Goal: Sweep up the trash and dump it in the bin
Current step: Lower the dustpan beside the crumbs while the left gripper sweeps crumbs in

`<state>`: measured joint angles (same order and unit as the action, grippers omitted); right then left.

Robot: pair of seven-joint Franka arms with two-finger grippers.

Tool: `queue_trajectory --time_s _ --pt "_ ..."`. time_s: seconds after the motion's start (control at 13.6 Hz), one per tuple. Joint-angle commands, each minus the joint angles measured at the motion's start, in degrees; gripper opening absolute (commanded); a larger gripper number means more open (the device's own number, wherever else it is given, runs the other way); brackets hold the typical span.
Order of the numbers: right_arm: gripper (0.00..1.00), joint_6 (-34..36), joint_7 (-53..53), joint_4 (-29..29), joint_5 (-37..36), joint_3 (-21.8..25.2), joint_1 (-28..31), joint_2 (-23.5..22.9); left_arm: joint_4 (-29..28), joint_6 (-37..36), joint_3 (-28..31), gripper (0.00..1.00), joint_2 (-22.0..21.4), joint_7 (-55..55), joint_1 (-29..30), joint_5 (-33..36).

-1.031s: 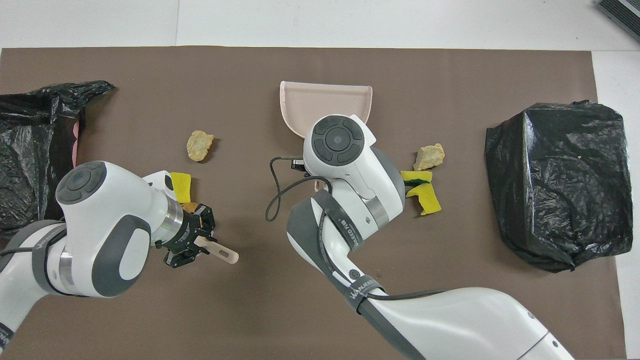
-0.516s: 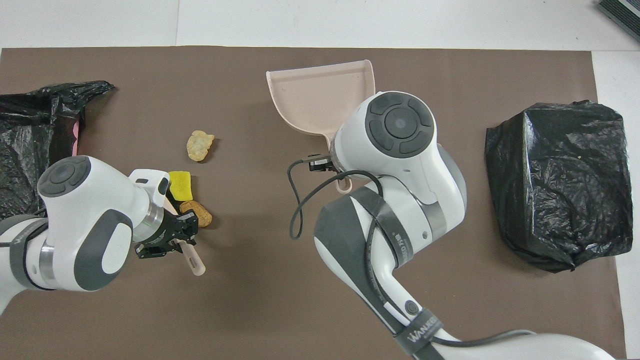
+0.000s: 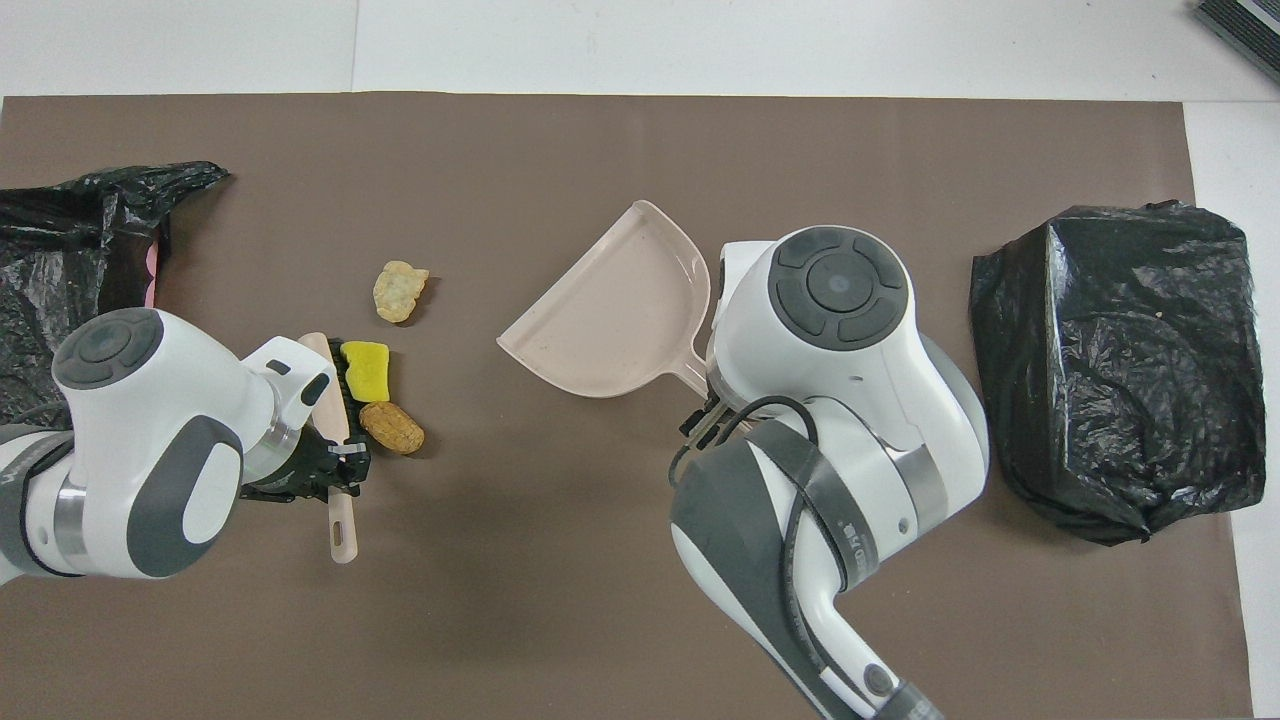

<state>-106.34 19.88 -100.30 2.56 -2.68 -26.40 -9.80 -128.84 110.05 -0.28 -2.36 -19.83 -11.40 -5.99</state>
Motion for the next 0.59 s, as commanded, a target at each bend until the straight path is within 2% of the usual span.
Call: queue_trajectory --time_s 0.0,0.15,0.52 --pt "0.0 -2.28 11.88 -5.95 1.22 -0.14 0.12 4.26 -2.81 -1.16 -0.43 0.0 -2.2 2.95 0.77 1.68" --pt "0.0 -3.25 18.33 -8.23 0.96 -0.22 -0.14 4.7 -3.52 -0.81 -0.43 0.0 -2.56 3.13 0.42 1.68" --pt "0.0 -15.71 19.06 -16.93 0.34 -0.22 -3.56 4.26 -4.04 -0.11 -0.51 0.0 -2.73 6.47 -0.02 1.68"
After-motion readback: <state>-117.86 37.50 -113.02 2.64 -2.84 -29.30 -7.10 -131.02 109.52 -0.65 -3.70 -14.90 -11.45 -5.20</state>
